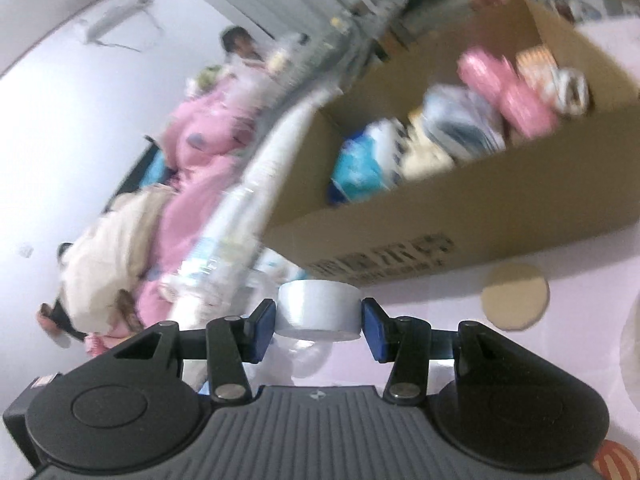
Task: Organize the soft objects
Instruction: 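Carry the sock and white tape roll over the box with both tools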
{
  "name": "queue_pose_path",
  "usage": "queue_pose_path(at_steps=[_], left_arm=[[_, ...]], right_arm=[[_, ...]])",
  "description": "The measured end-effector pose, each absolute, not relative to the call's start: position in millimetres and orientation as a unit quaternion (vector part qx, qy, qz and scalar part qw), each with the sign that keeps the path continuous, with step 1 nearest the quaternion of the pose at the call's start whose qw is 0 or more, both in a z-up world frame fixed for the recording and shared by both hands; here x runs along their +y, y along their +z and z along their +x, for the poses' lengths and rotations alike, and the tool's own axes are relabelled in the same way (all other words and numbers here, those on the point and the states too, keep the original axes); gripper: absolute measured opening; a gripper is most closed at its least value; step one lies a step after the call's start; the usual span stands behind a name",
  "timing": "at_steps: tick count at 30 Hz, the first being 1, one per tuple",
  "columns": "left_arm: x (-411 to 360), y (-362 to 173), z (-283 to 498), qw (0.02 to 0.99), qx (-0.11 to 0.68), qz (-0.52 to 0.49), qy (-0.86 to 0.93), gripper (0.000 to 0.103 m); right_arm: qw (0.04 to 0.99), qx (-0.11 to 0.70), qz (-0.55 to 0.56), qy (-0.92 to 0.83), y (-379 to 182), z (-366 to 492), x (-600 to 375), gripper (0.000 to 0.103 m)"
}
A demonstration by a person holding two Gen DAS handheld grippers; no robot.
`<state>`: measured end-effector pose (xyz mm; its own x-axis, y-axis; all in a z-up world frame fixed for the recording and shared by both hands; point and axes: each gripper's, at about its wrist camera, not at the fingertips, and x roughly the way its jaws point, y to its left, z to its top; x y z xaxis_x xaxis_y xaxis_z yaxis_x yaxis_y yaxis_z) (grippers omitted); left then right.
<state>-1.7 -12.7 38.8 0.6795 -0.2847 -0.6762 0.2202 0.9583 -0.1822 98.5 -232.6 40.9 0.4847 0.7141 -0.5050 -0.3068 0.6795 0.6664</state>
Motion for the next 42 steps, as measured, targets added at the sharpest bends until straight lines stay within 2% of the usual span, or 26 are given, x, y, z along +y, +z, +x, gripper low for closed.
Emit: queue_pose_path(at_steps=[11, 20, 33, 42], left_arm=[[2.9, 121.4, 27.4, 0.934, 0.327, -0.036, -0.138, 0.022], [-3.3, 145.4, 97.5, 0.933, 0.333, -0.013, -0.138, 0.022], [-40.4, 87.4, 192.4, 0.896, 0.414, 0.025, -0.161, 0.022], [-51.1, 51.3, 222.6, 0.865, 0.472, 0.061, -0.159, 0.023]], right_arm=[[0.837, 0.318, 0.258, 0.363, 111.1, 100.4, -247.2, 0.032], [0.83, 0.342, 0.252, 0.362, 129.3, 163.3, -249.7, 0.032], [0.807, 0.421, 0.259, 0.323, 81.2, 243.5, -264.1, 0.032], [0.788, 0.475, 0.232, 0.316, 58.7, 265.9, -253.7, 0.032]])
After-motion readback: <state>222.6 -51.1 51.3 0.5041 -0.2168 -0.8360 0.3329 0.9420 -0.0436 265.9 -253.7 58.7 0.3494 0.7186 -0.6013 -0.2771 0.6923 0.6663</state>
